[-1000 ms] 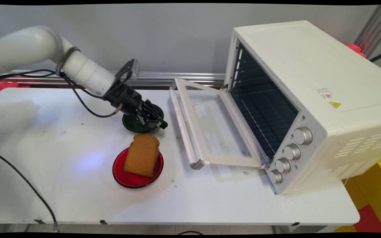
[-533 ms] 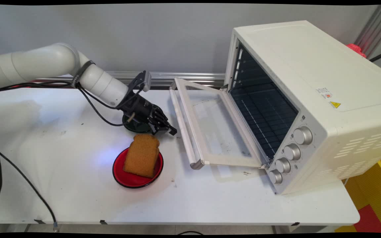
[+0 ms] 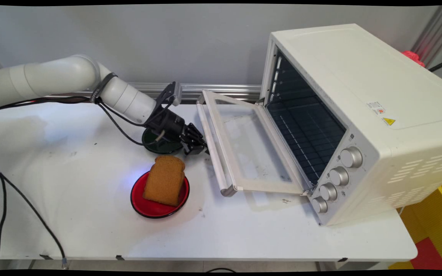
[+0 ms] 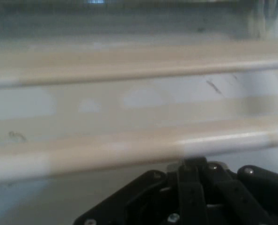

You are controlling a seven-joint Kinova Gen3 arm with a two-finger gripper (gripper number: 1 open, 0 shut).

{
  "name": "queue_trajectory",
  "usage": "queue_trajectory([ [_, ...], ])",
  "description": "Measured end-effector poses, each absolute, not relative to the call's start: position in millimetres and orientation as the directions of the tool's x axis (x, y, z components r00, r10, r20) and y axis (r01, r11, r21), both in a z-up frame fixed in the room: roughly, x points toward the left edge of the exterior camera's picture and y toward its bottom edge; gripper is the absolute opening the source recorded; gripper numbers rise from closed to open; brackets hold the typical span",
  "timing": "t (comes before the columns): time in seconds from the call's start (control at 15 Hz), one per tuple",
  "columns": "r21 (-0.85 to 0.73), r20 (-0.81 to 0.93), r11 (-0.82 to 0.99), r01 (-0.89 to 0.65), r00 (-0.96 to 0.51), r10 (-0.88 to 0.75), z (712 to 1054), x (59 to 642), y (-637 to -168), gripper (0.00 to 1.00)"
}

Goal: Close the oven

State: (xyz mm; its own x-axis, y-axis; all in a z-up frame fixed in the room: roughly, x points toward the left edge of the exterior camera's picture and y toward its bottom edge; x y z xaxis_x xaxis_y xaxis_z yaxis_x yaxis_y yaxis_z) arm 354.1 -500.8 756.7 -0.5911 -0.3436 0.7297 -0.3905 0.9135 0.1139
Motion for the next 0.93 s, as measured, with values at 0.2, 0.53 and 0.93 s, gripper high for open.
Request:
queue_trajectory([
  [0.2,0.113,0.75,0.916,-0.384,-0.572,-0.332,759.4,348.2,-504.8,0.0],
  [0.53,0.106,0.782,0.923,-0.371,-0.542,-0.308,769.3,338.7,-513.8,0.0],
  [0.93,0.087,0.815,0.93,-0.356,-0.512,-0.272,797.1,322.4,-534.1,0.0],
])
